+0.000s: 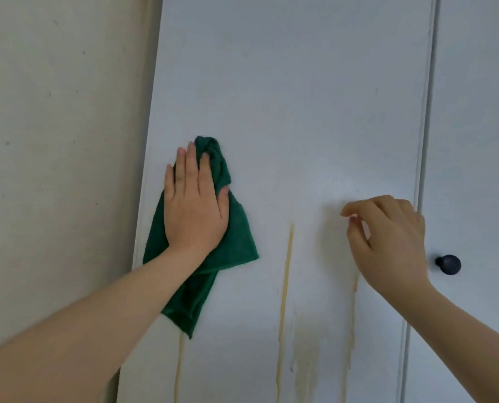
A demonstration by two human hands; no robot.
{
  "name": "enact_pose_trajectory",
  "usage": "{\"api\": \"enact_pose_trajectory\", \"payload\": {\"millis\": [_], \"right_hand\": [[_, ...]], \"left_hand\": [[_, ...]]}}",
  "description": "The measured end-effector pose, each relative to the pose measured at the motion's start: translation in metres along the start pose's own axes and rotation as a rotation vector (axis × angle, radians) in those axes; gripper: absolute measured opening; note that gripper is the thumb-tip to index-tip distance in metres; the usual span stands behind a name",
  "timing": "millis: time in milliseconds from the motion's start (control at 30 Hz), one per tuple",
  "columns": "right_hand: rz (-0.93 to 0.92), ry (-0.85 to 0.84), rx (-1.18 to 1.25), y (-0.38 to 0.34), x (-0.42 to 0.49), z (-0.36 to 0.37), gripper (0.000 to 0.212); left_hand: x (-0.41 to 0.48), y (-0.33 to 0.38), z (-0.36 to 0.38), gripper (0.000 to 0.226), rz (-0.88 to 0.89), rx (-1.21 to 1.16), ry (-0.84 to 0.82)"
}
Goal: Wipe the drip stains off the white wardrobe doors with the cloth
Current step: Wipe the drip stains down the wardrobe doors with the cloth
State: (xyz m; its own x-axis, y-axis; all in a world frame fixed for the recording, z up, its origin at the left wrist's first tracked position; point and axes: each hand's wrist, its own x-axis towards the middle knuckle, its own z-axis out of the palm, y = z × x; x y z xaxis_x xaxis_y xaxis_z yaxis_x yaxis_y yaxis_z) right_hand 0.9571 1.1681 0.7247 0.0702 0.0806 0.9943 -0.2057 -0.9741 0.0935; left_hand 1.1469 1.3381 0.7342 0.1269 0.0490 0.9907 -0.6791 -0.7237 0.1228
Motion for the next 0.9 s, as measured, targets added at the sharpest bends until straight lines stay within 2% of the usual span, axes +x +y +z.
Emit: {"api": "enact_pose_trajectory", "payload": {"millis": [33,67,167,233,300,400,467,500,533,633,700,733,767,900], "right_hand": [[0.028,0.011,-0.013,0.005,-0.004,-0.002,0.032],[0.056,0.007,-0.030,0.012,-0.009,-0.004,0.030],[0.120,-0.078,-0.105,0.027,-0.025,-0.011,0.016],[0.143,-0.146,-0.153,0.035,-0.034,-0.019,0.008],[0.210,-0.222,-0.138,0.037,-0.038,-0.026,0.007],[0.352,-0.290,-0.018,0.034,-0.037,-0.027,0.005],[0.384,-0.288,0.032,0.035,-0.034,-0.024,0.013],[0.398,-0.289,0.047,0.035,-0.032,-0.023,0.015],[0.408,-0.293,0.056,0.036,-0.031,-0.023,0.016],[0.435,-0.307,0.065,0.034,-0.032,-0.024,0.014],[0.448,-0.314,0.076,0.033,-0.031,-0.025,0.012],[0.453,-0.323,0.086,0.033,-0.030,-0.025,0.012],[0.455,-0.336,0.094,0.034,-0.030,-0.026,0.012],[0.463,-0.316,0.132,0.034,-0.031,-0.026,0.013]], "left_hand": [[-0.005,0.007,0.000,0.061,0.016,-0.007,0.021],[-0.020,0.014,0.002,0.061,0.114,-0.002,0.012],[-0.073,0.016,0.000,0.057,0.573,0.008,-0.093],[-0.062,0.008,-0.002,0.055,0.668,0.018,-0.104],[-0.027,0.013,-0.002,0.057,0.555,0.016,-0.075],[0.025,0.038,0.000,0.062,0.243,-0.030,-0.046],[0.022,0.056,0.004,0.063,0.172,-0.028,-0.012],[0.008,0.060,0.004,0.063,0.229,-0.017,0.000],[-0.013,0.060,0.005,0.062,0.363,-0.002,-0.014],[-0.079,0.042,0.002,0.057,0.959,0.012,-0.128],[-0.075,0.027,0.001,0.054,1.169,0.022,-0.145],[-0.061,0.025,0.001,0.054,1.158,0.007,-0.136],[-0.043,0.026,0.001,0.054,1.070,-0.019,-0.129],[-0.003,0.048,0.002,0.058,0.504,0.010,-0.027]]}}
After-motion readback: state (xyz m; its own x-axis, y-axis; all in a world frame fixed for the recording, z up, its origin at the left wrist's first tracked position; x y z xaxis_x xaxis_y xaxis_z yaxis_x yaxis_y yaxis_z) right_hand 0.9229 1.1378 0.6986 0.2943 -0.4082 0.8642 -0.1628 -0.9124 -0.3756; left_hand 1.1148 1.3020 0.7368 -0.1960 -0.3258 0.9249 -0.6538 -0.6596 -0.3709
